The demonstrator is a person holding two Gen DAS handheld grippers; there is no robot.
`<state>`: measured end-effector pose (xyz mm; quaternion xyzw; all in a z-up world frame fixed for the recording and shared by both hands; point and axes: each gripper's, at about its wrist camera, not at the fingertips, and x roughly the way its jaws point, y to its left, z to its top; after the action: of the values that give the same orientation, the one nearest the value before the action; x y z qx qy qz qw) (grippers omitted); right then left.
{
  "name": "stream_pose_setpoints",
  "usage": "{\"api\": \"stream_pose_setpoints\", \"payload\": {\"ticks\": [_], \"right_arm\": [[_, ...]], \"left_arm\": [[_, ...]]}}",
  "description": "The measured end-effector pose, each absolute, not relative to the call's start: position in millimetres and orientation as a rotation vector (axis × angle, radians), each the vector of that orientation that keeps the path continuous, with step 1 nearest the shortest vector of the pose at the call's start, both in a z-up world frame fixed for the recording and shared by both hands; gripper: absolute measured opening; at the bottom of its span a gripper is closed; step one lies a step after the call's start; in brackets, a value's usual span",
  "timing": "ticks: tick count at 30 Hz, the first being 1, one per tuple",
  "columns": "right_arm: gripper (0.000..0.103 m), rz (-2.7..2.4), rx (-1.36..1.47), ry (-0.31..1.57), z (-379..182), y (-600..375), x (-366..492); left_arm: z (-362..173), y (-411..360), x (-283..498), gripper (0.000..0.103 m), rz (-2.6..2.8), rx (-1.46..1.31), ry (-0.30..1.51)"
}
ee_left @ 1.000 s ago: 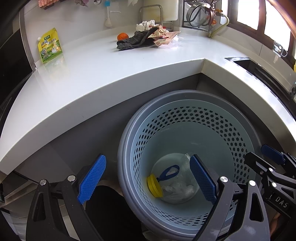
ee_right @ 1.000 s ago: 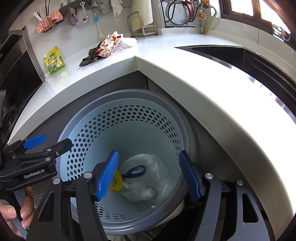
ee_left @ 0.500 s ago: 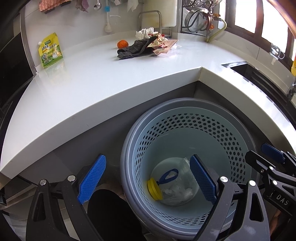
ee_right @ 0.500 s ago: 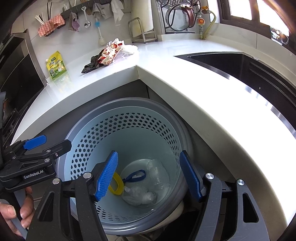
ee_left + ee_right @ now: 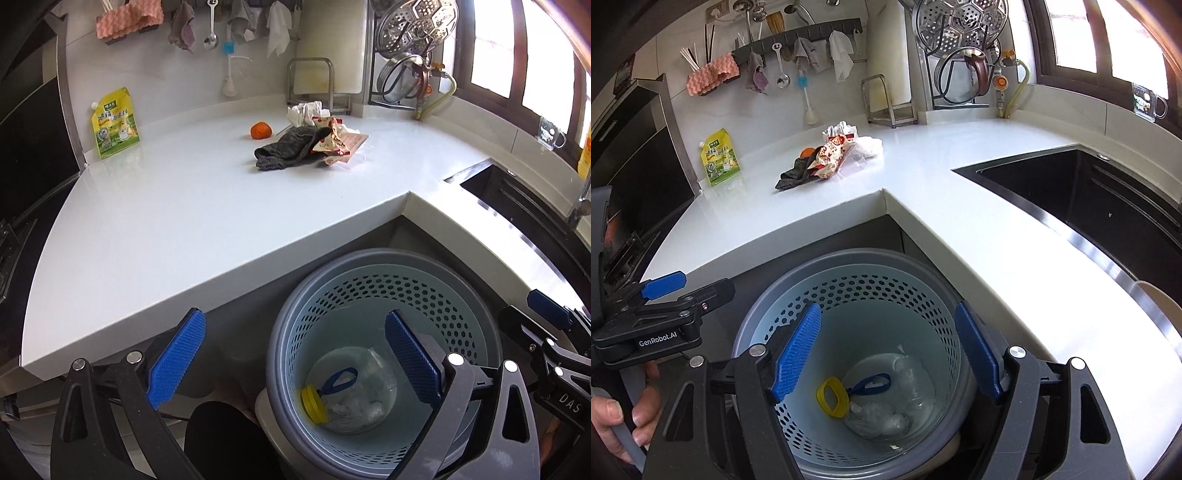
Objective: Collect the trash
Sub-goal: 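Move both tools from the bin back toward the trash on the counter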
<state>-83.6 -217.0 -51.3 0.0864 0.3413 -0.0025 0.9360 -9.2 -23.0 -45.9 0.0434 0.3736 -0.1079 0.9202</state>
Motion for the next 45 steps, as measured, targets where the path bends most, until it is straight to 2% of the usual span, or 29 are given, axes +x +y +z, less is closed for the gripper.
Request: {"api": "stream_pose_setpoints", "payload": {"ticks": [24, 45], "right_arm": [[0.076, 0.047, 0.195, 0.654, -28.8, -222.1, 4.8], [0.076, 0.070, 0.182, 0.686, -21.9, -222.9, 92.6]], "left_arm": [[-1.7, -13.1, 74.1, 0.097, -0.176, 0.064, 0.653], [-9.9, -4.9, 151.7, 0.097, -0.136, 0.017, 0.704]]}}
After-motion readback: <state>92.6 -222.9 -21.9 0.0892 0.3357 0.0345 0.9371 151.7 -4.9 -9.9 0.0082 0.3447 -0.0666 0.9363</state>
